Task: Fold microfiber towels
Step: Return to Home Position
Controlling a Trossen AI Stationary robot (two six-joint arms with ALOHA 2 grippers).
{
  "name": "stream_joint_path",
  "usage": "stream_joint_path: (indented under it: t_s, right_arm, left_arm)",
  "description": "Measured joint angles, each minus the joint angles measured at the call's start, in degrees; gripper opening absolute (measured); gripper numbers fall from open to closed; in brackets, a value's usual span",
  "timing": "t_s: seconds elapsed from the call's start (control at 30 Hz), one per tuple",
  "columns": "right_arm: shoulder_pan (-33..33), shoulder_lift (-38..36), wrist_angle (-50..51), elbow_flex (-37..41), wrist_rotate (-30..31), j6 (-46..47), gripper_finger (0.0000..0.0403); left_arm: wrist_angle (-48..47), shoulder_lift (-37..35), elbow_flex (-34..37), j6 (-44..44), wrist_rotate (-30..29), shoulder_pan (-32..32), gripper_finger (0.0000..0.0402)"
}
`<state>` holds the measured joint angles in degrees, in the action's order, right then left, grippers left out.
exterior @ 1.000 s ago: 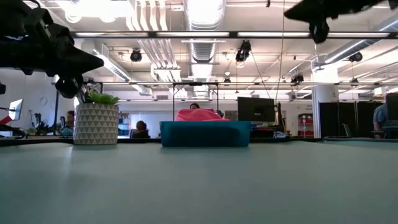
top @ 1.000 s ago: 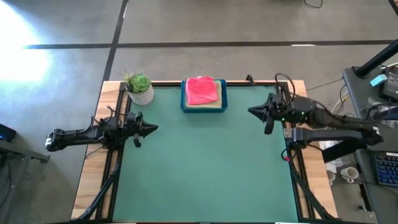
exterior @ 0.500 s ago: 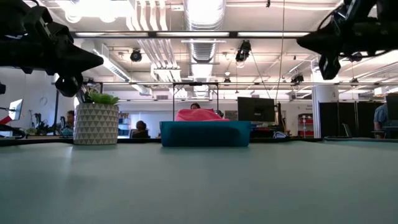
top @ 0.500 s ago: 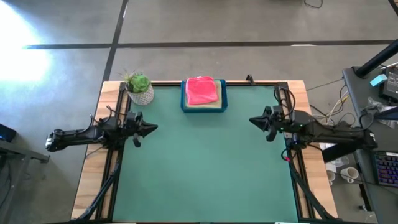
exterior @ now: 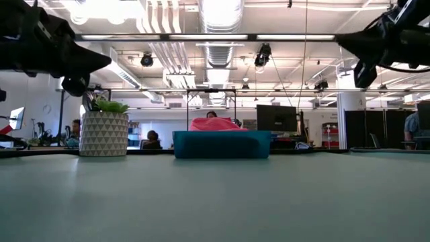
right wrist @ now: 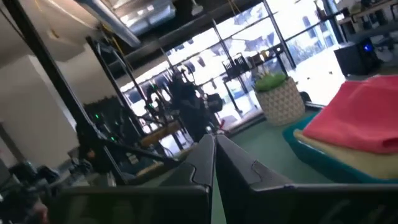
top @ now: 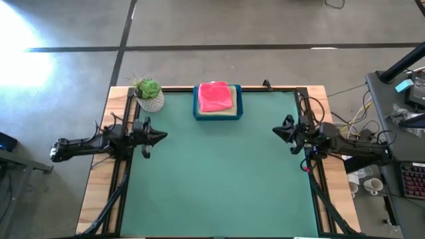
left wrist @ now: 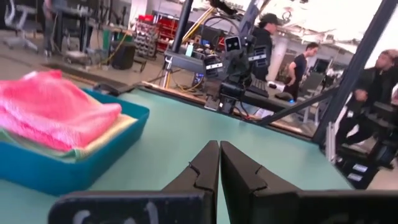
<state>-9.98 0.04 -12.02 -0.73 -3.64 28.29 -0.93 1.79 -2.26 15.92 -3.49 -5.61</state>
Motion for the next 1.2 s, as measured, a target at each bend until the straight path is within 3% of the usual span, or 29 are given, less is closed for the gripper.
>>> stream_joint_path:
  t_s: [0.2,1.2]
  right_arm:
    - [-0.04,0.41,2.95,0.0,-0.28,-2.04,0.0009]
    - [-0.04,1.23,4.9,0.02,1.25,1.56,0.0009]
  left_arm:
    - [-0.03,-0.22,0.0,-5.98,0.0,0.0,0.0]
    - [-0.04,1.16,0.26,-5.85,0.02,0.02,0.0]
